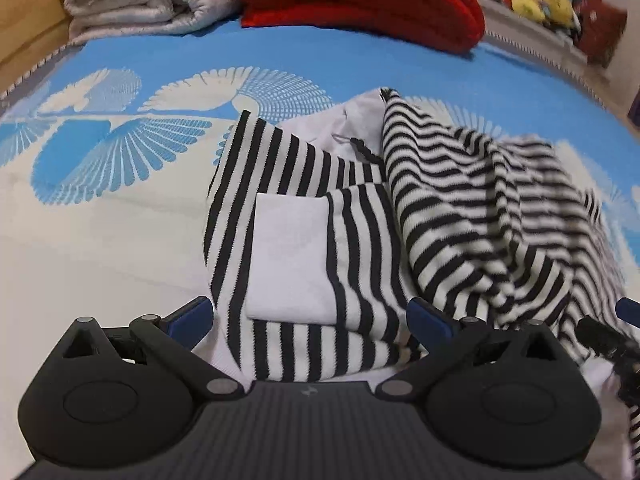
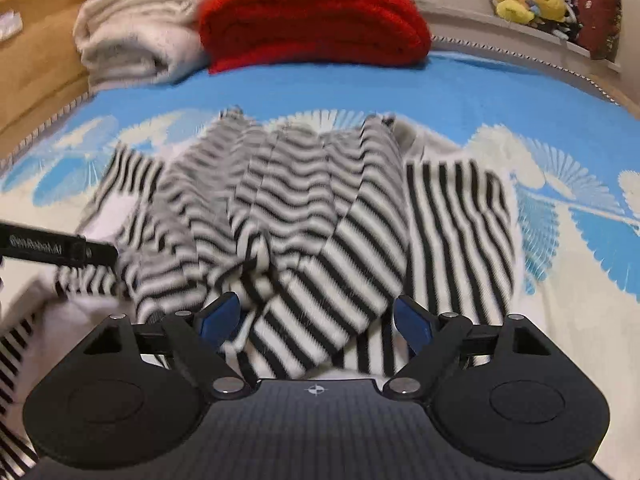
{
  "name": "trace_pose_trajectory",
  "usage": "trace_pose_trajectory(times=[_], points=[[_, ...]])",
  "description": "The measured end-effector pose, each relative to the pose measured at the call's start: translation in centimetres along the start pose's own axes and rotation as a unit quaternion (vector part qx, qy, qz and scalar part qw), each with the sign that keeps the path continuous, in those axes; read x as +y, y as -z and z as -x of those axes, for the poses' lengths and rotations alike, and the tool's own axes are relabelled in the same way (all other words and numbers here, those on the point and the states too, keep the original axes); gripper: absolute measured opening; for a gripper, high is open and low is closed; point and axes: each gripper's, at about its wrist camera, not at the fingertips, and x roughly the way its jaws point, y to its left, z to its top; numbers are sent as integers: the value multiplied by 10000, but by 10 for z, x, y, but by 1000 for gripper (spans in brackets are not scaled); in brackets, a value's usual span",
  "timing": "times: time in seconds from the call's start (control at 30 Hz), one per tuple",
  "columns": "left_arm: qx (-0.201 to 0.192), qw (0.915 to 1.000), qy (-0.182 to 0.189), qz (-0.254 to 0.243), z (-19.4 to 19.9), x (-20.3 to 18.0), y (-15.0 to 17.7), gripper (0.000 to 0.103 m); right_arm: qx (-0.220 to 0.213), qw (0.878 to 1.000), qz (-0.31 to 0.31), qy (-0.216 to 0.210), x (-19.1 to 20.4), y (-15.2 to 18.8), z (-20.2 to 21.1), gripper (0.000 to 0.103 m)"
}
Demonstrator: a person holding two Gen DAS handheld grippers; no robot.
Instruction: Fold small clothes
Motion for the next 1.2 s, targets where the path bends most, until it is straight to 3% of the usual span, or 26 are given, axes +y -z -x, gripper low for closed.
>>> trace_pose_trajectory(times=[0.1, 0.13, 0.23, 0.3, 0.37, 0.47, 0.6, 0.77, 0.97, 1.03, 1.2], points=[[87, 9998, -110, -130, -6, -4, 1, 103, -224, 9996, -152, 17, -8, -5, 3, 85], [177, 9993, -208, -269, -10, -7, 2, 103, -119, 9999, -60, 59, -9, -4, -4, 85], [346, 9969, -387, -589, -19, -13, 9, 103, 537, 9952, 387, 716, -7, 15, -36, 86], [303, 9969, -391, -613, -17, -13, 10, 103, 414, 9967, 214, 668, -11, 19, -32, 87], [251, 9979, -281, -518, -10, -10, 8, 103, 459, 9975, 80, 530, -12, 11, -23, 85], [145, 9984, -200, -505, 7, -10, 7, 103, 124, 9989, -144, 432, -12, 3, 1, 86], [-314, 9960, -287, -785, 52, -13, 20, 103, -96, 9991, -216, 339, -7, 9, 50, 86], [-530, 9961, -85, -699, 106, -12, 64, 103, -287, 9988, 21, 391, 2, 62, 115, 89], [-243, 9986, -28, -478, 142, 9, 158, 103, -217, 9987, 126, 440, 7, 130, 167, 89], [-157, 9991, -105, -390, 149, 18, 180, 103, -262, 9984, 112, 487, 9, 146, 178, 89], [-364, 9984, -358, -246, 169, 28, 206, 103, -463, 9960, 405, 647, 20, 175, 198, 89]])
